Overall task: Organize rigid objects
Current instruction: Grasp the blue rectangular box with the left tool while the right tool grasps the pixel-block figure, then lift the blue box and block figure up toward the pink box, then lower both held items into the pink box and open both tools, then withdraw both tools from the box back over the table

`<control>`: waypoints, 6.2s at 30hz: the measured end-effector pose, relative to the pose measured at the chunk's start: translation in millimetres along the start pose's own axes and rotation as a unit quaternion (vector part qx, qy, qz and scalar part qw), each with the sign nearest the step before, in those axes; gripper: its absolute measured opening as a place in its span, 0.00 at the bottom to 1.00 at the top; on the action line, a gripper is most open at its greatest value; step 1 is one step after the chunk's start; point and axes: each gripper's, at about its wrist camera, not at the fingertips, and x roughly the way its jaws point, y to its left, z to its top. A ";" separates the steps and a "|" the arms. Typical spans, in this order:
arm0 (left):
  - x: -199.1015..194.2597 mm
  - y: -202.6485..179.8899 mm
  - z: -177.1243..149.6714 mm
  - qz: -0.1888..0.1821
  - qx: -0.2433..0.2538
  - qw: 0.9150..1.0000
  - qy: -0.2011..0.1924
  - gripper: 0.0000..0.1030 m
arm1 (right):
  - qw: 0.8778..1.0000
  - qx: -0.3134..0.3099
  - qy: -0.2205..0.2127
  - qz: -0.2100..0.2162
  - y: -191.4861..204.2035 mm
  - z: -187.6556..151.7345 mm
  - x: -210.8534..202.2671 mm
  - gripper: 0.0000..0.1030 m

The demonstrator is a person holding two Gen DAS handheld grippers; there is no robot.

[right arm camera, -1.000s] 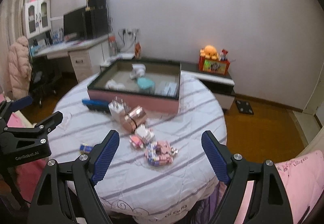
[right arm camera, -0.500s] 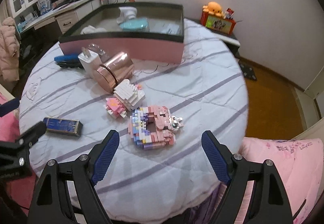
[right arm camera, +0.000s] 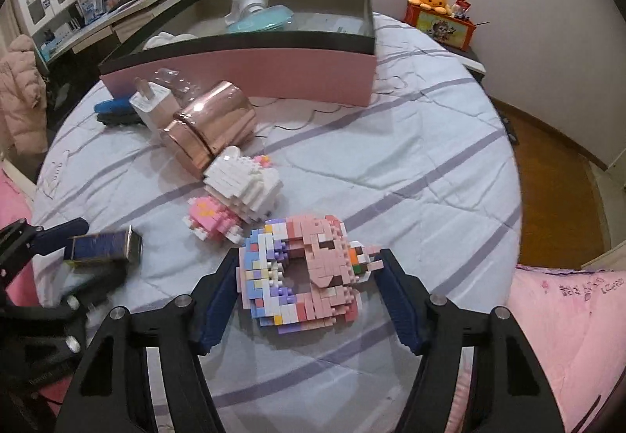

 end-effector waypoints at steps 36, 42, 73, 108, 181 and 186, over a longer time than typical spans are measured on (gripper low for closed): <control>-0.7 -1.0 30.3 0.026 -0.004 1.000 0.007 0.20 | 0.999 -0.002 -0.046 0.006 -1.5 2.2 -35.3 0.67; -30.6 10.9 41.8 0.060 -0.010 0.998 -0.033 0.20 | 0.995 0.000 -0.095 0.006 -1.0 6.8 -68.9 0.67; -168.6 32.7 30.5 0.138 -0.101 0.954 -0.247 0.20 | 0.959 -0.022 -0.281 0.008 19.5 -1.4 -181.2 0.67; -134.8 69.9 115.1 0.135 -0.067 0.961 -0.234 0.20 | 0.963 -0.058 -0.264 -0.003 28.0 60.6 -156.0 0.67; -184.5 38.8 59.9 0.168 -0.094 0.942 -0.274 1.00 | 0.961 -0.052 -0.270 -0.022 17.8 50.4 -179.8 0.81; -187.2 27.9 25.1 0.161 -0.100 0.941 -0.282 1.00 | 0.960 -0.039 -0.276 -0.022 25.5 9.0 -186.7 0.81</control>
